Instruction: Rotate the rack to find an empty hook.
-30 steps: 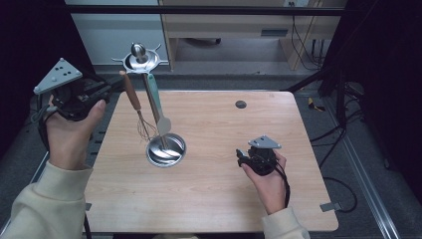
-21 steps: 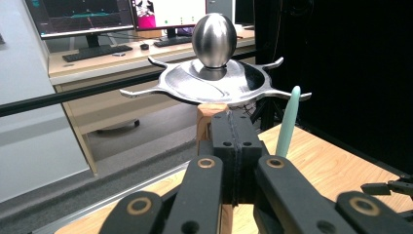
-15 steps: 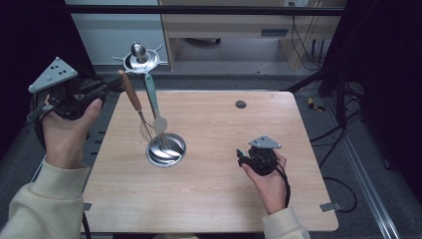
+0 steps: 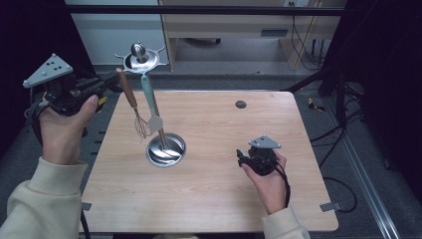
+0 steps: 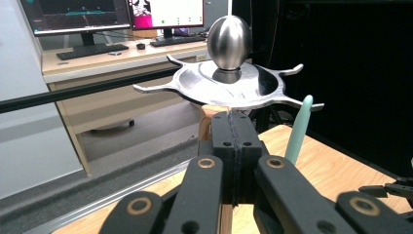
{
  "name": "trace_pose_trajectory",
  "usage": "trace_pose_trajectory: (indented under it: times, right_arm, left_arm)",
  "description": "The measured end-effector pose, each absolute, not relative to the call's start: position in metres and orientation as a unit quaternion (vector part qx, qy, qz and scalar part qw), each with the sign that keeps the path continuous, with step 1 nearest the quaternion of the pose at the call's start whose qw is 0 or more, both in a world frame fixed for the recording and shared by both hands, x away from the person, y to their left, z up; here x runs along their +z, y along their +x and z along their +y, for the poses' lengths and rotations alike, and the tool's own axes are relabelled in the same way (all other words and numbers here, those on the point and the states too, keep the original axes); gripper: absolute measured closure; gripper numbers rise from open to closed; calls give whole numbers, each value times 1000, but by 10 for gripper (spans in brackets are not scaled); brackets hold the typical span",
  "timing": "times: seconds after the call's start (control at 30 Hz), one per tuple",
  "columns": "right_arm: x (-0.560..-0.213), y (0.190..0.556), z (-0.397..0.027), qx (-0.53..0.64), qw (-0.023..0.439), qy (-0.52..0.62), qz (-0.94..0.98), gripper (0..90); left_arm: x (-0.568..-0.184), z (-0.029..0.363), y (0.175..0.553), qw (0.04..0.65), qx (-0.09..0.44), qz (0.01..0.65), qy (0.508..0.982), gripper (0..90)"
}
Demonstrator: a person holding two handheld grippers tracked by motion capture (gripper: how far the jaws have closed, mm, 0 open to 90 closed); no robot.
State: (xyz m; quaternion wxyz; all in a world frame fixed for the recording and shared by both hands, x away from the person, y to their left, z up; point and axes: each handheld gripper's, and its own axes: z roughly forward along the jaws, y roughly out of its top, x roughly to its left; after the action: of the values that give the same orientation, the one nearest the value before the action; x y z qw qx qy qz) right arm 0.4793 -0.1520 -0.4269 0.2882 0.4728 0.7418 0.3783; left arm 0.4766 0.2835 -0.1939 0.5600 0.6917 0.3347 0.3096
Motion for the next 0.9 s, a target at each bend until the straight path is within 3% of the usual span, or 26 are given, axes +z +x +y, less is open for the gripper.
trace_pose_trajectory:
  times: [0.9]
  right_arm:
    - [-428, 480, -152, 375, 285, 474, 744, 361]
  left_arm:
    - [-192, 293, 495, 559, 303, 341, 692, 900]
